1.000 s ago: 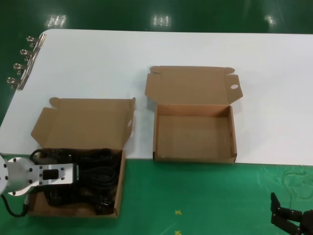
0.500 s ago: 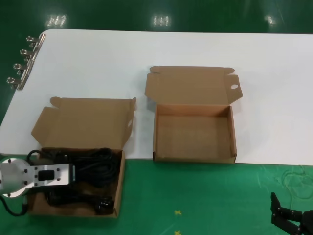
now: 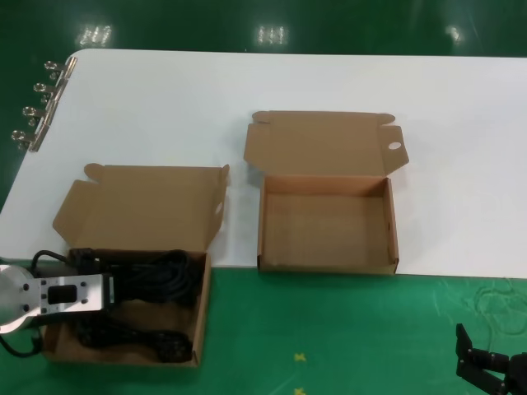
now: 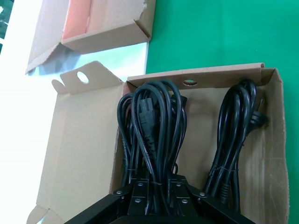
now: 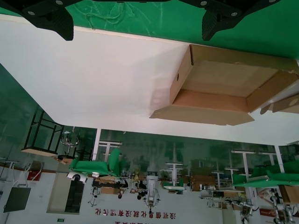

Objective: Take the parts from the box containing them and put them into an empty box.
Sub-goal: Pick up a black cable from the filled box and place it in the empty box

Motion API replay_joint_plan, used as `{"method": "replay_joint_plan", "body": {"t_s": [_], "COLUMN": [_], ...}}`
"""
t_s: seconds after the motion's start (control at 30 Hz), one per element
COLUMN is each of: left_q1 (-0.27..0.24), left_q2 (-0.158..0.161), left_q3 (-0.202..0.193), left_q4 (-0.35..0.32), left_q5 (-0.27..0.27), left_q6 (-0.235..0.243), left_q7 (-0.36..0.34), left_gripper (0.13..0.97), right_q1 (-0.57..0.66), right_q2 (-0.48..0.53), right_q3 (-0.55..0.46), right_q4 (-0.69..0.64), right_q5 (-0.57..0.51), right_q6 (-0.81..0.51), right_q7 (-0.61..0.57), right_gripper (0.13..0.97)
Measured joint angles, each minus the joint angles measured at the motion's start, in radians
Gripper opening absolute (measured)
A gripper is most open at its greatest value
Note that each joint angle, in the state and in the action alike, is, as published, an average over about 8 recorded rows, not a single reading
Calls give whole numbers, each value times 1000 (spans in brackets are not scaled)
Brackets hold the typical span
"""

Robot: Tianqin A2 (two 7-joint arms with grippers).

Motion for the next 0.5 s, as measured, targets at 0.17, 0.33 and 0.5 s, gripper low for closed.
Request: {"method": "replay_joint_plan", "body": {"t_s": [0.17, 0.33, 0.5], "left_q1": [26, 57, 86], "left_q2": [-24, -44, -60], "left_q3": [-14, -30, -47], "left_q4": [-68, -135, -192], "left_q5": [13, 29, 39], "left_q6": [15, 29, 40], "left_q7": [-38, -81, -116], "left_gripper": [210, 209, 208], "right_q1": [0, 0, 0], "right_q2": [0, 0, 0], "right_q3": [0, 0, 0], "right_q4": [0, 0, 0], "right_q5": [0, 0, 0], "right_q6": [0, 0, 0], "right_q7": [0, 0, 0], "right_gripper": [966, 966, 966]}}
